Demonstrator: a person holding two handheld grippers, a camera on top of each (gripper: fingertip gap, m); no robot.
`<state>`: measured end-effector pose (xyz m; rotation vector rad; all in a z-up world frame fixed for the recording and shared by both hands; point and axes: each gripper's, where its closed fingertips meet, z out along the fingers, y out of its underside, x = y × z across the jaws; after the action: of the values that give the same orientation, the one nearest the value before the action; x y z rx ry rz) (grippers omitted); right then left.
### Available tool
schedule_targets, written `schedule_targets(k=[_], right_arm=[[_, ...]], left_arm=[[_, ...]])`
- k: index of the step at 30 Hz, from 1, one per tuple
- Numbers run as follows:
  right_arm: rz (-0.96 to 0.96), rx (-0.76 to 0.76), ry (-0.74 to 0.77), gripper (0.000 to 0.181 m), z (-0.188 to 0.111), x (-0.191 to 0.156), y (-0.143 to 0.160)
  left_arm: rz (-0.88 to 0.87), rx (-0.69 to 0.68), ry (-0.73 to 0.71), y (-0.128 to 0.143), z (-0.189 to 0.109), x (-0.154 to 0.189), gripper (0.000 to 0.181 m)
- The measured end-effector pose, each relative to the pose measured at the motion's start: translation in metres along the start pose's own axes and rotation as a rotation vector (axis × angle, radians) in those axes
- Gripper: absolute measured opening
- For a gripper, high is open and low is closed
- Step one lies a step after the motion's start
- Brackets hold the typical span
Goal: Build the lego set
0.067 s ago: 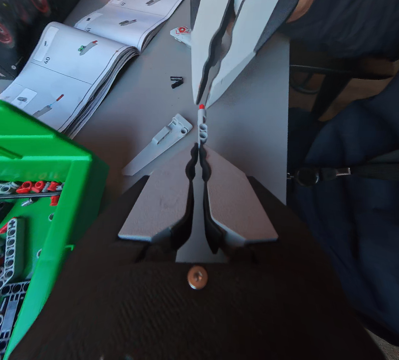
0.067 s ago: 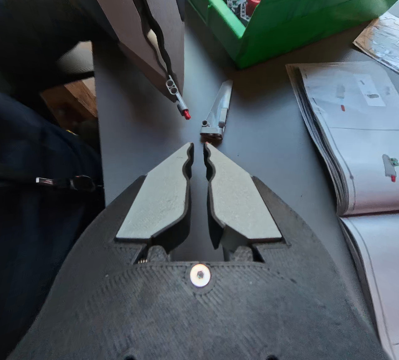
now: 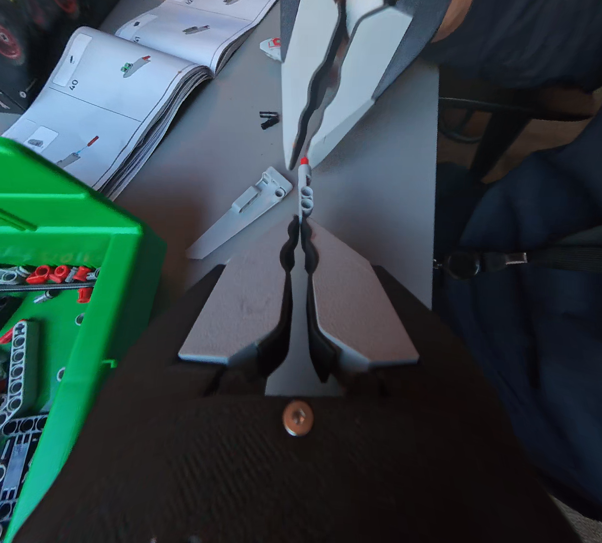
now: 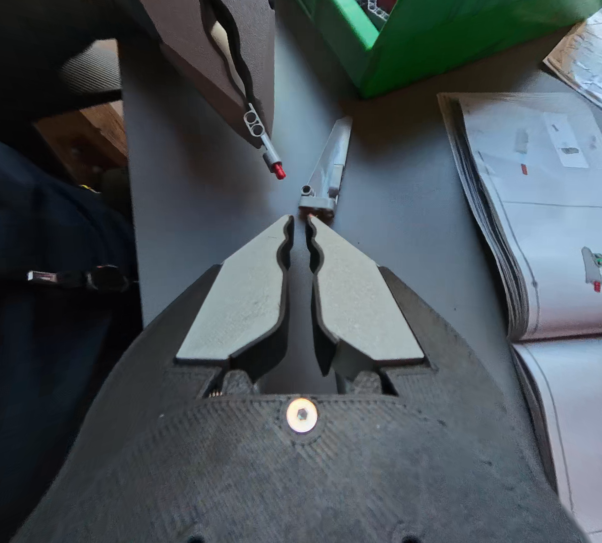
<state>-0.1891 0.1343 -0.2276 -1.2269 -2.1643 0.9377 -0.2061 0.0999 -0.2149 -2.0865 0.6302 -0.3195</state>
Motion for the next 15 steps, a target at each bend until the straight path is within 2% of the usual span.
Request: schedule_targets(k=[4, 6, 10, 14, 15], right_arm=[[-0.014, -0.004, -0.021, 0.0, 0.023, -0.001, -0.01], [-0.007, 0.013, -0.052, 0.0, 0.025, -0.004, -0.016], [0.033, 0.083, -0.011, 0.0, 0.002, 0.007, -0.017], [0.021, 0.234, -0.127, 0.025, -0.022, -0.016, -0.026], [-0.011, 0.257, -0.118, 0.025, -0.024, -0.02, -0.027]], left_arm=[[-0.02, 0.001, -0.018, 0.001, -0.002, -0.004, 0.0], [-0.022, -0.005, -0.024, 0.002, -0.002, -0.005, 0.0], [-0.014, -0.014, -0.012, 0.003, -0.001, -0.003, 0.0], [-0.001, -0.013, 0.037, -0.001, 0.005, 0.007, 0.0], [0.001, -0.013, 0.047, -0.003, 0.007, 0.01, 0.0]])
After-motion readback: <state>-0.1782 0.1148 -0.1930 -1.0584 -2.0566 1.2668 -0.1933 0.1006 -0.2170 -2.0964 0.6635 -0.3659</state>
